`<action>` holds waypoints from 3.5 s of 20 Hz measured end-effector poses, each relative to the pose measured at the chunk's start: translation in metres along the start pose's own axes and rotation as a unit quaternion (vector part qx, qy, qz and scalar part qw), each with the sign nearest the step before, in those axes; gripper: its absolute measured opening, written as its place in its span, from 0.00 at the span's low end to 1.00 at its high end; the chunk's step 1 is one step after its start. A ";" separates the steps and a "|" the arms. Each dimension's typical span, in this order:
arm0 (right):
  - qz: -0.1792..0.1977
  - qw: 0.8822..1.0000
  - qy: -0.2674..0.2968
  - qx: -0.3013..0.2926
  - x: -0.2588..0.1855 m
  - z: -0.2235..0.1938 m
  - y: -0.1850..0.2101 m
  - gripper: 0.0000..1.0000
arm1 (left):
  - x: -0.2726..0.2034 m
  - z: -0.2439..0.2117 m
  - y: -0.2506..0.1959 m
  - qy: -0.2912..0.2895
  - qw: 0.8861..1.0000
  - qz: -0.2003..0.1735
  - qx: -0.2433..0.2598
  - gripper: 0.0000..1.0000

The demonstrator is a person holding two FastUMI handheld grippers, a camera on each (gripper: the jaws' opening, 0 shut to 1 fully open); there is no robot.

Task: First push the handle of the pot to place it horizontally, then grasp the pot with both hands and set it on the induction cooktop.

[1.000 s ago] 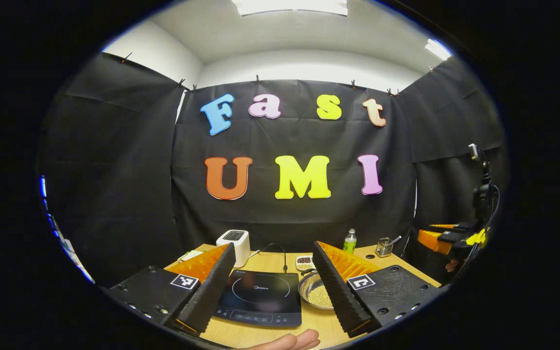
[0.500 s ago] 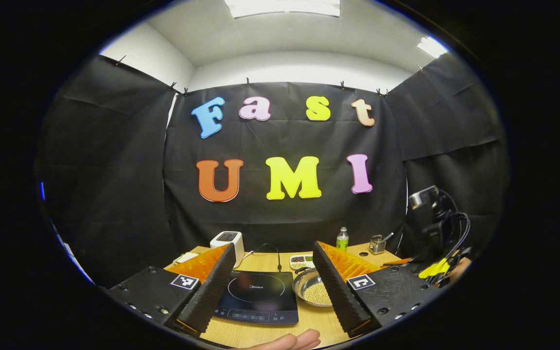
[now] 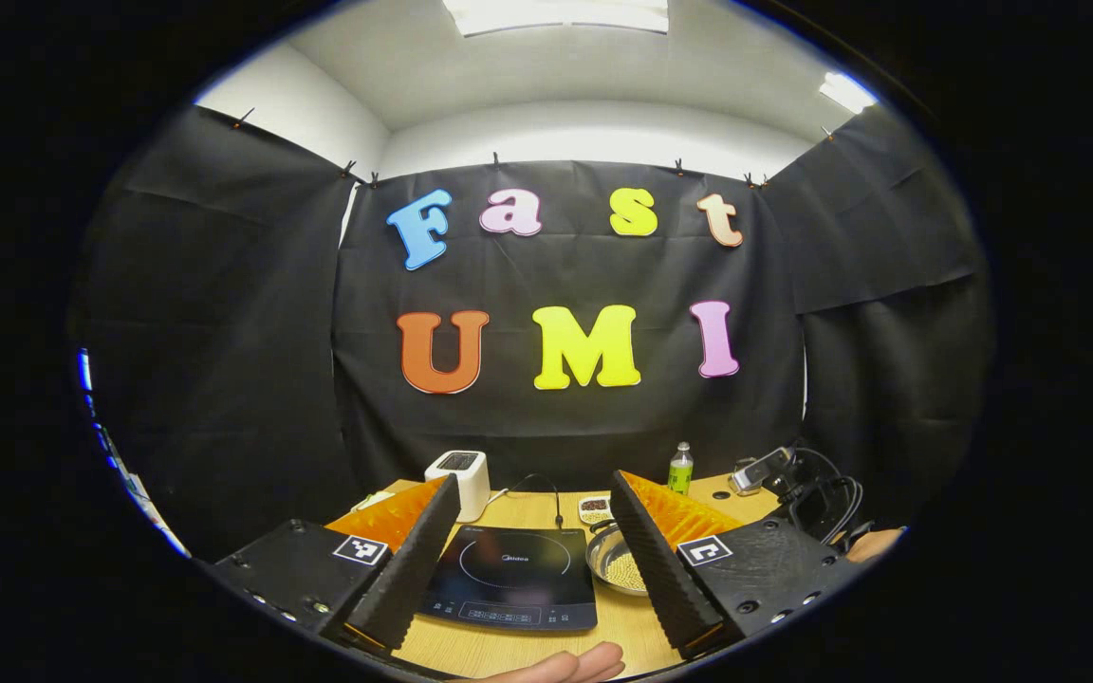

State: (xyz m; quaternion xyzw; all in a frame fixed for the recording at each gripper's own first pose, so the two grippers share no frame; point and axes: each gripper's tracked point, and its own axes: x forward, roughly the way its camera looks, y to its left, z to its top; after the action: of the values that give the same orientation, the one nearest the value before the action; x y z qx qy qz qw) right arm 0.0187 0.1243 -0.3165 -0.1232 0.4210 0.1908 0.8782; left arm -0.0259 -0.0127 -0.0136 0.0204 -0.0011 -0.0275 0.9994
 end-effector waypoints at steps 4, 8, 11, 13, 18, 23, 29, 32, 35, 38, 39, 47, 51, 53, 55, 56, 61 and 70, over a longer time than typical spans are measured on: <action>0.002 0.999 0.037 0.023 0.021 -0.020 -0.001 0.00 | 0.004 -0.006 0.003 0.008 1.000 0.002 -0.001 0.95; -0.007 0.998 0.046 0.037 0.031 -0.026 -0.013 0.01 | 0.009 -0.006 -0.003 0.010 1.000 -0.007 -0.014 0.95; -0.004 0.997 0.050 0.054 0.032 -0.028 -0.018 0.02 | 0.013 0.003 -0.006 0.001 1.000 -0.006 -0.031 0.95; 0.005 0.997 0.050 0.054 0.033 -0.028 -0.017 0.01 | 0.017 0.007 -0.011 -0.004 0.999 -0.008 -0.039 0.95; 0.015 0.997 0.057 0.050 0.032 -0.029 -0.029 0.04 | 0.032 0.019 -0.022 -0.015 0.998 -0.026 -0.049 0.95; 0.021 0.997 0.061 0.048 0.033 -0.029 -0.048 0.01 | 0.048 0.016 -0.034 -0.013 0.999 -0.038 -0.029 0.95; 0.013 0.997 0.066 0.046 0.036 -0.029 -0.078 0.04 | 0.067 0.016 -0.030 -0.010 0.999 -0.027 -0.015 0.95; 0.015 0.996 0.072 0.049 0.041 -0.031 -0.091 0.04 | 0.074 0.020 -0.025 -0.012 1.000 -0.018 -0.005 0.95; 0.012 0.996 0.071 0.059 0.046 -0.027 -0.108 0.04 | 0.084 0.023 -0.025 -0.014 1.000 -0.017 -0.011 0.95; -0.002 0.995 0.070 0.068 0.053 -0.020 -0.128 0.04 | 0.095 0.026 -0.026 -0.018 0.999 -0.025 -0.009 0.95; -0.008 0.995 0.068 0.070 0.055 -0.017 -0.134 0.04 | 0.099 0.025 -0.024 -0.018 1.000 -0.024 -0.006 0.95; -0.057 0.996 0.049 0.043 0.074 0.001 -0.166 0.04 | 0.132 -0.004 -0.019 0.011 1.000 -0.017 0.000 0.95; -0.061 0.996 0.044 0.040 0.076 0.005 -0.173 0.04 | 0.142 -0.018 -0.026 0.026 0.999 -0.027 -0.005 0.95; -0.058 0.997 0.028 0.054 0.075 0.006 -0.173 0.04 | 0.148 -0.034 -0.030 0.044 0.998 -0.033 -0.011 0.95; -0.050 0.996 0.000 0.070 0.071 0.006 -0.173 0.04 | 0.154 -0.050 -0.037 0.062 0.997 -0.042 -0.023 0.95; -0.049 0.995 -0.010 0.082 0.068 0.003 -0.174 0.04 | 0.155 -0.060 -0.040 0.073 0.996 -0.046 -0.026 0.95; -0.067 0.992 -0.049 0.094 0.044 -0.007 -0.188 0.04 | 0.169 -0.106 -0.050 0.124 0.990 -0.053 -0.038 0.95; -0.120 0.974 -0.149 0.117 0.008 0.025 -0.205 1.00 | 0.184 -0.214 -0.076 0.254 0.963 -0.078 -0.032 0.96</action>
State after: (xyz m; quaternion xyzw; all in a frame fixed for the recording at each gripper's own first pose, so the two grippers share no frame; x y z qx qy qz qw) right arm 0.1305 -0.0483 -0.2964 -0.0392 0.2865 0.0494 0.9560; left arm 0.1548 -0.0900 -0.2302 -0.0052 0.2554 -0.0997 0.9617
